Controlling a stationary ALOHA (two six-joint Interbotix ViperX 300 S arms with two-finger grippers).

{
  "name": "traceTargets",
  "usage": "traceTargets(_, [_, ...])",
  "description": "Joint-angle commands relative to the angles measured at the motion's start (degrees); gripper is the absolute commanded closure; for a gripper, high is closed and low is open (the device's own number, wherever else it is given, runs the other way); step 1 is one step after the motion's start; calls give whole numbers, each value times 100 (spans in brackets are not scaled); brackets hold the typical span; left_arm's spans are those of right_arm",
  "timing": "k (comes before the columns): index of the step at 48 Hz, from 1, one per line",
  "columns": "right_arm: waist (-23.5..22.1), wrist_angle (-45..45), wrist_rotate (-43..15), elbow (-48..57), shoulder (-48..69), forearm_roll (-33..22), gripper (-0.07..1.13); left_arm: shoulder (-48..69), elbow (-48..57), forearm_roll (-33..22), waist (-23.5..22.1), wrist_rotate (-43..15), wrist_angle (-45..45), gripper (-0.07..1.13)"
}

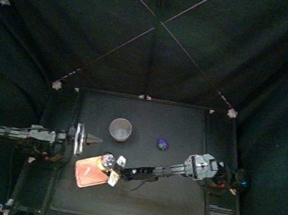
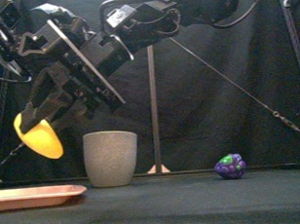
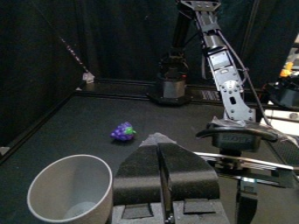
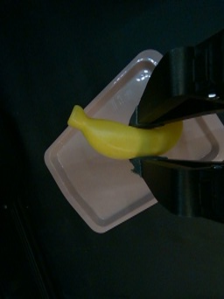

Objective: Pick the banana then place it on the pink plate
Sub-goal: Drop banana on the pink plate and return to neutral

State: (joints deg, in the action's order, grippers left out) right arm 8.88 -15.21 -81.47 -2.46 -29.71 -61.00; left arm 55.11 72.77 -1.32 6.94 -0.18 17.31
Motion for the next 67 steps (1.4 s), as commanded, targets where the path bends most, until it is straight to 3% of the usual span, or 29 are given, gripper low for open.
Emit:
traceTargets(1, [-53,35,9,-299,88,0,39,-9,-70,0,18,-9,53,106])
traceTargets(13, [-18,202,0,-633,-123,35,16,-9,-35,0,18,-9,53,106])
traceTargets(27, [-9,-185,0,-202,272,62,15,-9,-9,-9,18,-9,53,106])
traceTargets(54, [0,-1187,-132,1608,1758,0,15,-9,35,-18,26,9,26,106])
traceTargets(61, [26,-1187,-431,2004,2171,-475,15,0,79,-18,26,9,18,106])
traceTargets(67, [290,-1028,-624,2399,2707,-1336,15,-9,114,-18,26,18,18,106])
